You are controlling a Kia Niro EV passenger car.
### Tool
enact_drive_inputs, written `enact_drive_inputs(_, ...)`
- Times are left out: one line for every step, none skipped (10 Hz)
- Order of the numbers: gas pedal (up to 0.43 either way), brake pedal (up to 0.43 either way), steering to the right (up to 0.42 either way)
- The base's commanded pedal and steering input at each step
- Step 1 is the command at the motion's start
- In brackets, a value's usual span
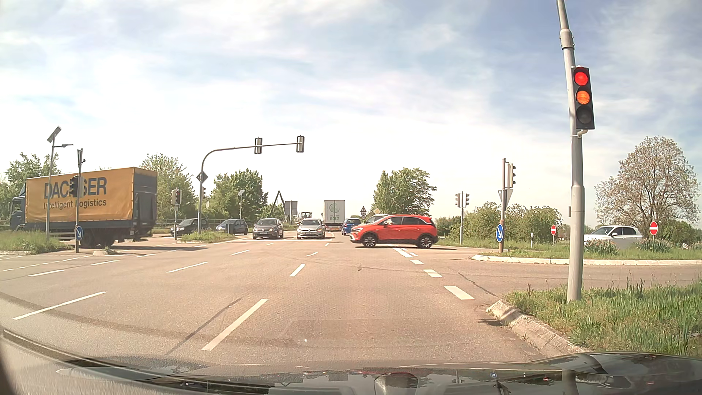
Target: Follow the waypoints while adhering to traffic rules and regulations
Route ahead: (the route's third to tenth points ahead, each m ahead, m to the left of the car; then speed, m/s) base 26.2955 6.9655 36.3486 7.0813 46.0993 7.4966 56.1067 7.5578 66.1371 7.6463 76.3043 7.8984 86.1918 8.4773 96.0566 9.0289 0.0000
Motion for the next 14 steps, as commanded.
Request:
enact_drive_inputs(0.0,0.22,0.005)
enact_drive_inputs(0.0,0.146,0.006)
enact_drive_inputs(0.0,0.0,0.005)
enact_drive_inputs(0.0,0.0,0.005)
enact_drive_inputs(0.0,0.0,0.005)
enact_drive_inputs(0.0,0.0,0.005)
enact_drive_inputs(0.098,0.0,0.004)
enact_drive_inputs(0.209,0.0,0.001)
enact_drive_inputs(0.209,0.0,-0.001)
enact_drive_inputs(0.22,0.0,-0.003)
enact_drive_inputs(0.228,0.0,-0.003)
enact_drive_inputs(0.268,0.0,-0.003)
enact_drive_inputs(0.299,0.0,-0.003)
enact_drive_inputs(0.299,0.0,-0.003)
